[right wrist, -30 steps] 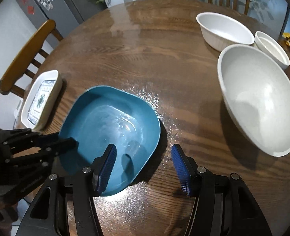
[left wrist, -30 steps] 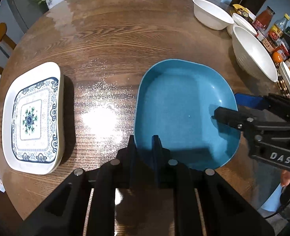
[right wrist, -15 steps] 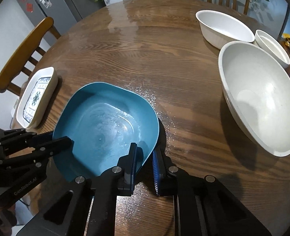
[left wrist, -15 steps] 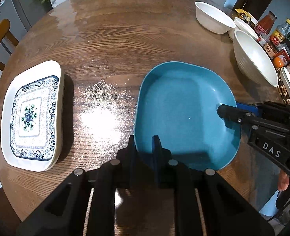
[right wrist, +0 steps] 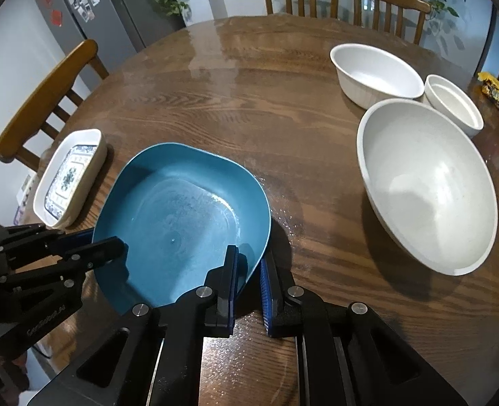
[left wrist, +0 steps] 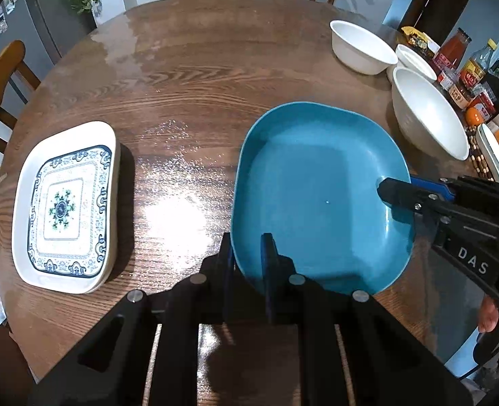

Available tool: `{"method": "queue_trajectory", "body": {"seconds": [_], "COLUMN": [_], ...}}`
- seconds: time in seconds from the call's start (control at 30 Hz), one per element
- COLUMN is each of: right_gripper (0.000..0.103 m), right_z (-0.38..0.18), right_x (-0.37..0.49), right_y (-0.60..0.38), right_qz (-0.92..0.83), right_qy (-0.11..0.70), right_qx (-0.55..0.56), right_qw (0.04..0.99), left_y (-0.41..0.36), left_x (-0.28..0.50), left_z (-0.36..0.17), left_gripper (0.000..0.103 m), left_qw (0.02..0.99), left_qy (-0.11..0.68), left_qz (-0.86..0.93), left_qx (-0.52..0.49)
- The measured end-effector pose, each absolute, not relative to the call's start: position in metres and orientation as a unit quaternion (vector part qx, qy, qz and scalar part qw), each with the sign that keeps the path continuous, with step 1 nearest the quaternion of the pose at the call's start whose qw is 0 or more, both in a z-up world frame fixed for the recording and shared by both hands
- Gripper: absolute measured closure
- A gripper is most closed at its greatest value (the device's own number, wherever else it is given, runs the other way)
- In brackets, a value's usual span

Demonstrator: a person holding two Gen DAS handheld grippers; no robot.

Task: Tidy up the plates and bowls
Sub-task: 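Carry the teal dish with both grippers over the stacked plates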

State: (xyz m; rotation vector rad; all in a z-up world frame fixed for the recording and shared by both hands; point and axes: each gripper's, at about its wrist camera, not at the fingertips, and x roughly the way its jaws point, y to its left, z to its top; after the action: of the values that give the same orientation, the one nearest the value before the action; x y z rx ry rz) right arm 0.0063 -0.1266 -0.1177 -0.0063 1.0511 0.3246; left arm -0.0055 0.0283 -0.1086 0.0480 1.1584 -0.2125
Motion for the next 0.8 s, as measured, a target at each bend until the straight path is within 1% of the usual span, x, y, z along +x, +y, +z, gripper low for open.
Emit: {"method": "queue_trajectory", "body": {"seconds": [0.37, 0.8], "right_gripper": [0.09, 0.09], "right_z": [-0.094, -0.083], "right_x": [-0.004, 0.008], "right_y": [-0.106, -0.024], "right_qz": [0.189, 0.256], "right_qy": [0.476, 0.466], "right_qx": [-0.008, -0.04], "right_qw": [0.859, 0.846], "left_y": [0.058, 0.141], "left_x": [-0.012, -0.012], "left_z": [-0.088, -0.069], "left_gripper": [0.089, 0.089], "left_qw": [0.854, 0.866], "left_qy": [0.517, 0.499], "left_qz": [-0.062, 0.019], "left_qx": [0.007, -0.017]}}
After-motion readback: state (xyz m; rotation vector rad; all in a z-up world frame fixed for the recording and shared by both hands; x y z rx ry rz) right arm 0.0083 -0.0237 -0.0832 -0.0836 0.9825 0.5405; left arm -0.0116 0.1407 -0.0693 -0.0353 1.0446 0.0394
